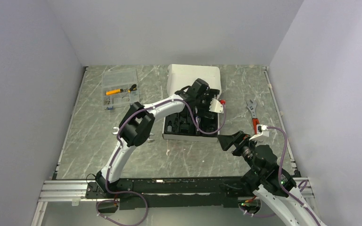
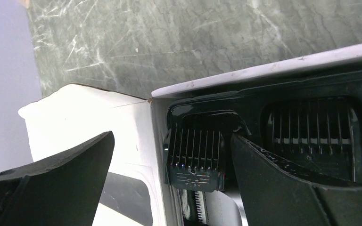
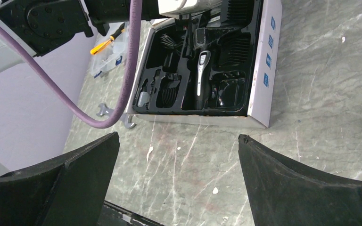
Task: Sort the hair-cutting tools
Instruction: Place the haircut tool in the storage box.
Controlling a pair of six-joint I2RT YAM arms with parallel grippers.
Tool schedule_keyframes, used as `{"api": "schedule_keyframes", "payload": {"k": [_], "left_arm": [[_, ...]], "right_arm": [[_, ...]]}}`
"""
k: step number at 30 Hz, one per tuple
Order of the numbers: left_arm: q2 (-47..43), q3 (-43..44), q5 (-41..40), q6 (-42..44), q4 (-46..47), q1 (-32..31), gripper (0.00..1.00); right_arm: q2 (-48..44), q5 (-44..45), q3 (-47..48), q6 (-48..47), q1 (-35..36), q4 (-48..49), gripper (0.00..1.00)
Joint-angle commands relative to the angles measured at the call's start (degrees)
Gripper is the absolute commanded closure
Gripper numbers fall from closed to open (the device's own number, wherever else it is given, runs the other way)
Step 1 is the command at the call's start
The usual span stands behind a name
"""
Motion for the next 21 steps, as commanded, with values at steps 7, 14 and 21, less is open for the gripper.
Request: {"api": "schedule_keyframes", "payload": {"k": [7, 14, 21], "left_arm": [[-13.32, -5.89, -0.60, -7.00, 14.00, 0.04, 0.01], [-20.86, -11.54, -5.04, -14.71, 21.02, 0.03, 0.01], [-25.91, -16.57, -16.94, -46.01, 22.01, 1.34, 0.01]], "right_arm": [[-0.36, 0.56, 0.55, 0.01, 0.18, 1.51, 0.00], [-0.72, 0.71, 0.47, 0.45, 0.05, 1.46, 0.00], [0.00, 0.61, 0.72, 0.15, 0.12, 2.05, 0.00]]}}
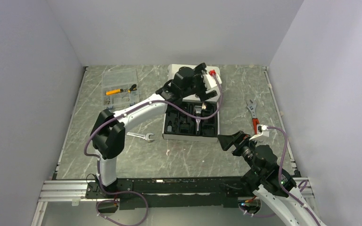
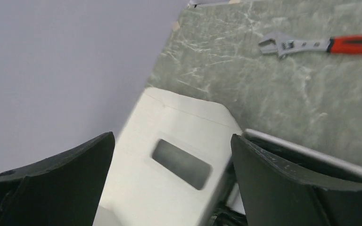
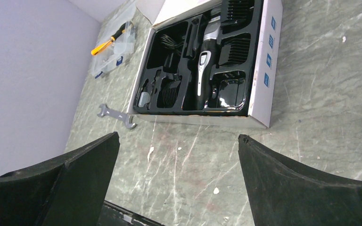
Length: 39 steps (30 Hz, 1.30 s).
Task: Sort the hair-cutting tools
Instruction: Place the haircut tool in the storage box.
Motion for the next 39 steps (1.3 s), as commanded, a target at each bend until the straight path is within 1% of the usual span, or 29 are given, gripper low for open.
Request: {"api": "schedule_keyframes", "payload": {"k": [1, 2, 3, 5, 6, 7, 8, 9, 12, 15, 23, 27, 32, 39], "left_arm": [[-2.34, -0.24, -5.74, -27.21, -1.07, 2.01, 0.03], [-2.01, -0.29, -4.76, -32.21, -1.83, 2.73, 0.15], [-1.36, -0.23, -4.05, -39.11, -2.76, 3.54, 0.35], [1.25, 1.13, -0.70, -50.57, -5.19, 6.14, 0.80], [2.73, 1.59, 2.43, -55.68, -5.54, 6.80, 0.91], [4.16, 1.44, 5.34, -59.77, -4.99, 7.93, 0.95], [5.26, 0.07, 5.87, -64.37, -3.67, 8.46, 0.96], [5.92, -1.32, 5.83, -67.17, -2.21, 8.83, 0.96], [7.52, -3.56, 5.35, -70.99, 0.82, 8.74, 0.95], [9.33, -3.49, 6.52, -73.54, 2.25, 8.34, 0.95], [12.33, -1.20, 5.43, -75.09, 1.61, 6.64, 0.88], [12.71, -1.08, 2.55, -75.39, 2.76, 6.57, 0.86], [16.02, 3.84, 1.23, -74.11, 0.24, 6.55, 0.85], [19.53, 7.58, 0.46, -72.77, -2.92, 6.22, 0.85]], "right_arm": [[0.26, 0.54, 0.72, -0.12, 0.22, 2.23, 0.00], [0.47, 0.55, 0.72, -0.25, 0.17, 2.45, 0.00], [0.74, 0.54, 0.68, -0.37, 0.23, 2.71, 0.01], [1.45, 0.58, 0.56, -0.36, 0.22, 3.41, 0.01], [1.87, 0.51, 0.55, -0.31, 0.23, 3.68, 0.00], [2.19, 0.53, 0.55, -0.27, 0.24, 3.90, 0.00], [2.59, 0.58, 0.55, -0.10, 0.19, 4.08, 0.01], [2.89, 0.74, 0.48, 0.03, 0.23, 4.18, 0.00], [3.83, 1.38, -0.01, 0.98, 0.20, 4.39, 0.00], [4.19, 2.10, -0.37, 1.87, 0.16, 4.64, 0.01], [5.25, 6.11, 2.03, 0.84, 0.28, 4.13, 0.00], [6.01, 5.85, 2.13, 1.19, 0.20, 4.37, 0.01], [6.78, 5.08, 1.54, 1.99, 0.19, 4.97, 0.01], [7.08, 4.80, 1.28, 2.01, 0.22, 5.43, 0.01]]}}
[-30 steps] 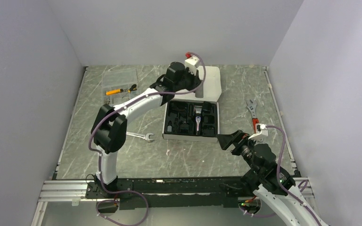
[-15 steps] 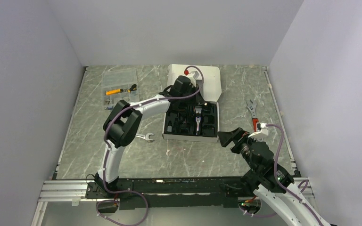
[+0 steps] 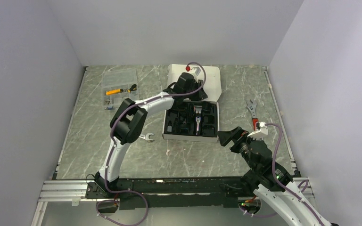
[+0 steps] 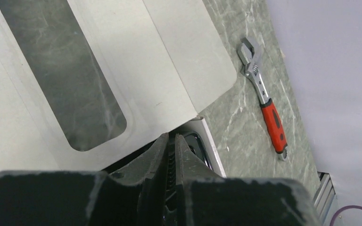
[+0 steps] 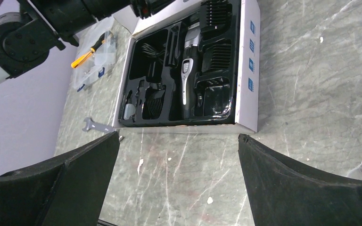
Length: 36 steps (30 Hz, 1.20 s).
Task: Sort the hair-cutting tools
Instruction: Place the haircut tool in the storage box.
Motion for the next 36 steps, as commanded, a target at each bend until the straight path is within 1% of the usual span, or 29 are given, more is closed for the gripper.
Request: {"api": "schedule_keyframes", "payload": {"k": [1, 8, 12, 17, 23, 27, 30, 33, 36], "left_arm": [[2.02, 3.66, -0.93, 1.14, -2.09, -0.43, 0.85], [2.16, 1.12, -0.56, 0.80, -1.61, -1.62, 0.86], [1.17, -1.51, -0.70, -0.19, 0.40, -2.46, 0.87], [0.63, -2.08, -0.75, -0.25, 0.19, -3.28, 0.88], [-1.71, -5.24, -1.51, -0.71, 1.77, -3.39, 0.89], [-4.31, -6.74, -2.27, 0.57, 2.33, -3.41, 0.87], [-5.62, -6.38, -3.21, 1.71, 1.90, -3.40, 0.80], [-6.33, -4.90, -4.52, 3.01, 1.38, -3.37, 0.74], [-5.73, -1.89, -5.40, 4.63, 0.24, -3.32, 0.71]], "right_arm": [[0.56, 0.23, 1.22, 0.29, 0.23, 2.57, 0.01], [0.89, -0.01, 0.71, 0.60, 0.23, 3.27, 0.00], [0.73, -0.21, 0.62, 0.77, 0.18, 3.12, 0.01], [-0.20, -0.16, 0.26, 1.25, 0.24, 2.52, 0.00], [-0.89, -0.18, 0.18, 1.55, 0.17, 1.99, 0.00], [-1.00, -0.17, 0.18, 1.48, 0.25, 1.87, 0.00], [-1.19, -0.19, 0.26, 1.55, 0.23, 1.74, 0.01], [-1.56, -0.21, 0.26, 1.70, 0.24, 1.32, 0.01], [-2.00, -0.06, 0.18, 1.92, 0.24, 0.81, 0.00]]}}
